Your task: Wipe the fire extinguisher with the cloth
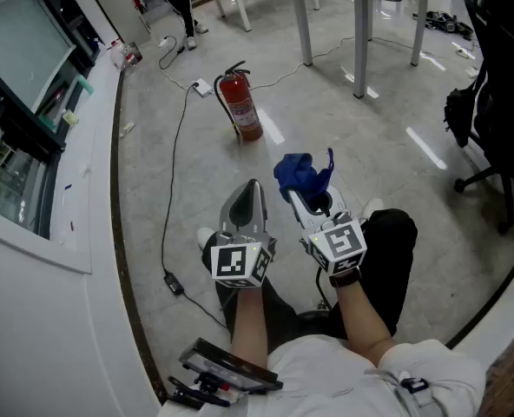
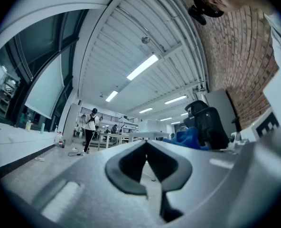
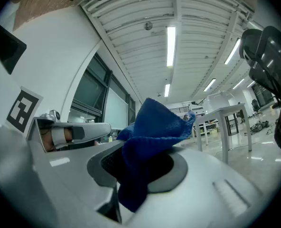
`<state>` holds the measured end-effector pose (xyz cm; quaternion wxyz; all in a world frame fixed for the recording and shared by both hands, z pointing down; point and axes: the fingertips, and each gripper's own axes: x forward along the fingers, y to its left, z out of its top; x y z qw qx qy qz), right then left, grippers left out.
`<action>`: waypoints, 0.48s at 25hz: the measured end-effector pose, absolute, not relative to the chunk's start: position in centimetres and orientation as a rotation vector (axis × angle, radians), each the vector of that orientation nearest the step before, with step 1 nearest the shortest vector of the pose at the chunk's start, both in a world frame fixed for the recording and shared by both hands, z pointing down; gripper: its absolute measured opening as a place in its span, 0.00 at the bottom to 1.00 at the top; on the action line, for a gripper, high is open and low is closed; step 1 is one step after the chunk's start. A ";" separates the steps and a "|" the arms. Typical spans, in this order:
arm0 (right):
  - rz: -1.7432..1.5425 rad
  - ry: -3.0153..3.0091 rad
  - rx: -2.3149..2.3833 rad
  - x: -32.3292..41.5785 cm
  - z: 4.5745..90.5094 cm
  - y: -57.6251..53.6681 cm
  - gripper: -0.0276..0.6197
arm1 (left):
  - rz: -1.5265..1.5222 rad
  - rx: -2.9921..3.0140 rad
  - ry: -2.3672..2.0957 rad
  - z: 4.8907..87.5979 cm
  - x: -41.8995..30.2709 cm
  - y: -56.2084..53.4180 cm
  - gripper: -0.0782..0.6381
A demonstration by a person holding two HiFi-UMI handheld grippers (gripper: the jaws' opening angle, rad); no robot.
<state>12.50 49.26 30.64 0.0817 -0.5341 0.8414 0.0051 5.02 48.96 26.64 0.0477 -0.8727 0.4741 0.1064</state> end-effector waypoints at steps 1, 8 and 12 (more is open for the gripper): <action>0.015 2.511 -1.597 12.2 30.7 49.5 0.20 | 0.320 -2.665 1.444 26.7 4.8 49.2 0.11; -0.035 2.529 -1.560 10.0 32.2 49.5 0.20 | 0.313 -2.674 1.456 27.9 3.0 48.9 0.11; -0.054 2.535 -1.561 9.2 33.1 46.9 0.20 | 0.284 -2.676 1.499 28.9 1.4 46.1 0.11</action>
